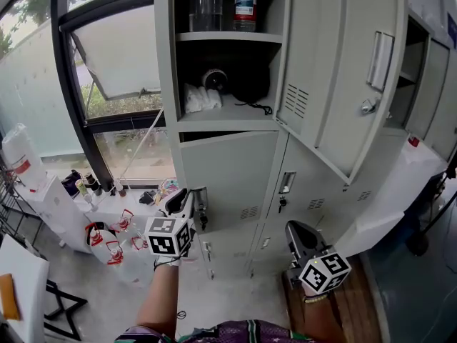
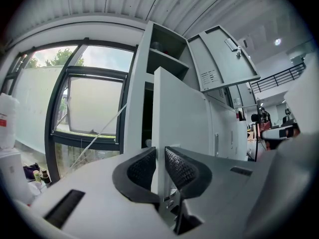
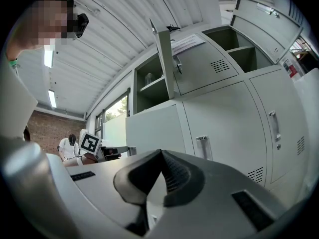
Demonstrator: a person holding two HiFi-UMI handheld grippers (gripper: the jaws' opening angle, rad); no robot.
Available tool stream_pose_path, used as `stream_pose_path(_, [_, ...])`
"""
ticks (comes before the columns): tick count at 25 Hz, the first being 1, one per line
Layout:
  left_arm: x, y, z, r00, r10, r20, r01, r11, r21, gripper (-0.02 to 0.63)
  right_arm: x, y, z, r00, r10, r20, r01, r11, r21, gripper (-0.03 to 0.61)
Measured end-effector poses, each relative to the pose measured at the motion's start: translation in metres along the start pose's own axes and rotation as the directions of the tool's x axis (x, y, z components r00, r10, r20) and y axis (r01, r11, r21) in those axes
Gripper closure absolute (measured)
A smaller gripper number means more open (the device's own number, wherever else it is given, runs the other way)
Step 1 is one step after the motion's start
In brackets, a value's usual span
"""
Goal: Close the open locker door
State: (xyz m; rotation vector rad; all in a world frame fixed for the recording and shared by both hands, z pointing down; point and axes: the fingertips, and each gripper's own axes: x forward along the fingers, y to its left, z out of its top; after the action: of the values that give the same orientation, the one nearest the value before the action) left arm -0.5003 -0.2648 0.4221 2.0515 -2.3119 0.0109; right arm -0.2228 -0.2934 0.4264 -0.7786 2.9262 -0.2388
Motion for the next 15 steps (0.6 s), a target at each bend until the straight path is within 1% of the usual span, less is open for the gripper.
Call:
stream_pose_path(7, [0.020, 0.016, 0.003, 1.000, 0.013, 0.013, -0.012, 0.999, -0.043, 0.543, 0.008, -0.006, 0.000, 1.000, -0.012, -0.005, 0.012, 1.000, 0.000, 0.572])
stream_pose_path(15, [0.036, 0.027, 0.002, 0.999, 0.042, 0.001, -0.042, 0.998, -0.052, 0.549, 0.014, -0.009, -0.003, 1.000, -0.011, -0.008, 0.011, 1.000, 0.003, 0.571])
